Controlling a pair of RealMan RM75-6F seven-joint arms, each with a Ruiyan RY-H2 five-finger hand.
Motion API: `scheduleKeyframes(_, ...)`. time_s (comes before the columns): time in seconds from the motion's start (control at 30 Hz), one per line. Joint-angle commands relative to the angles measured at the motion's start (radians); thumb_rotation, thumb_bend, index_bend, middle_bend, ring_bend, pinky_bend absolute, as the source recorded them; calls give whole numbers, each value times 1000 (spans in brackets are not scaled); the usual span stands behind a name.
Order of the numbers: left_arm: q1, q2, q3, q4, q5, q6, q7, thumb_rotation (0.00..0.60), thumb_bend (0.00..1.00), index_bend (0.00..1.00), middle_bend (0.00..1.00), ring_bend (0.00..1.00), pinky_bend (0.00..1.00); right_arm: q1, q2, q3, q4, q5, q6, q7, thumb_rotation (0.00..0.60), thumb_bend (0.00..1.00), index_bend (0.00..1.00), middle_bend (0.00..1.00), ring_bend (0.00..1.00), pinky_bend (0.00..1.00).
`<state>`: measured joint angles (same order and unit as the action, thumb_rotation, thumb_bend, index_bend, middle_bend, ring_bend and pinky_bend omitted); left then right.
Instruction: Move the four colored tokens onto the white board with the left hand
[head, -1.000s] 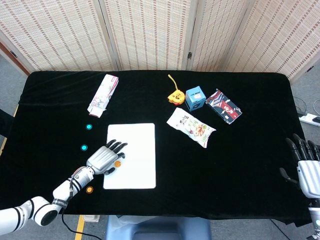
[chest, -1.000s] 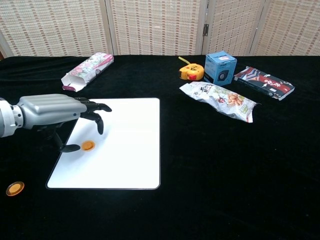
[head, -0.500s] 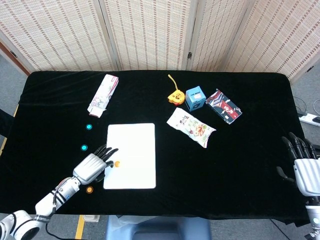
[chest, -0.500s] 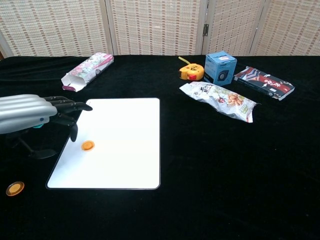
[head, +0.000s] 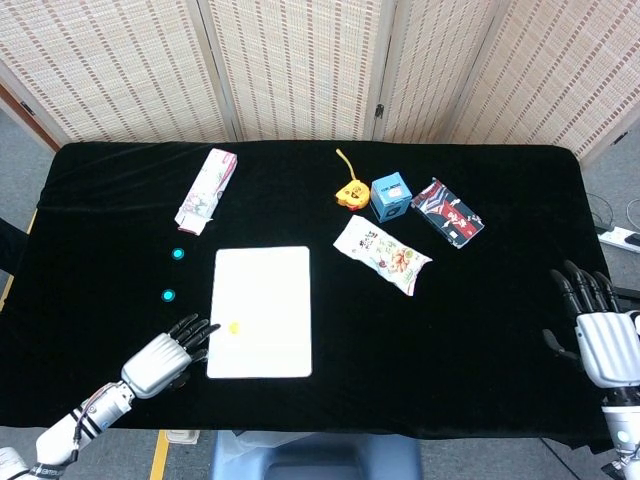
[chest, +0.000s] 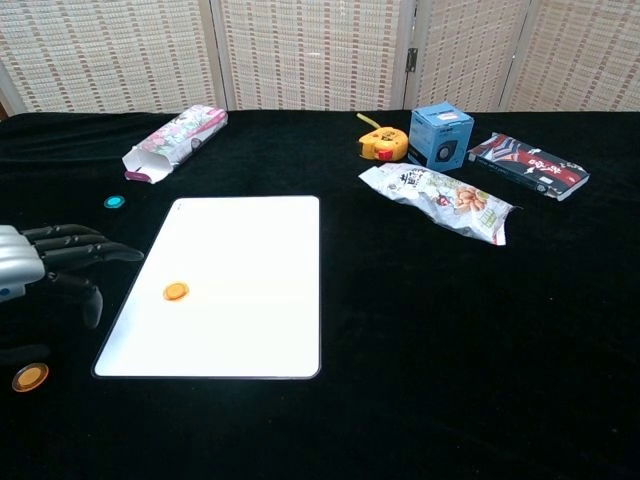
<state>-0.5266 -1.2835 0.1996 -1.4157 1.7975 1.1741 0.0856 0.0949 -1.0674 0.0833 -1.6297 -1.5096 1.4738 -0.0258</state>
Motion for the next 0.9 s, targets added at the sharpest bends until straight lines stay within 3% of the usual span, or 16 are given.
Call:
scheduleKeyframes(0.03,17,-4,9,14,0,10,-7,600,416,424,58,0,0,0,1,0,-2,-1,1,-1,600,361,0,17,58,0)
scheduleKeyframes(0.4,80,-40,39,83,5,44,-40,600,348,432,64,0,0,-10,2,-8,-5,-9,19,1,600,361,0,17,57,0)
scheduleKeyframes(0.9,91,-74,19,140,-19,19,-48,600,354,434,69,0,0,-16,4,-11,-9,-13,28,0,600,361,0,17,54,0)
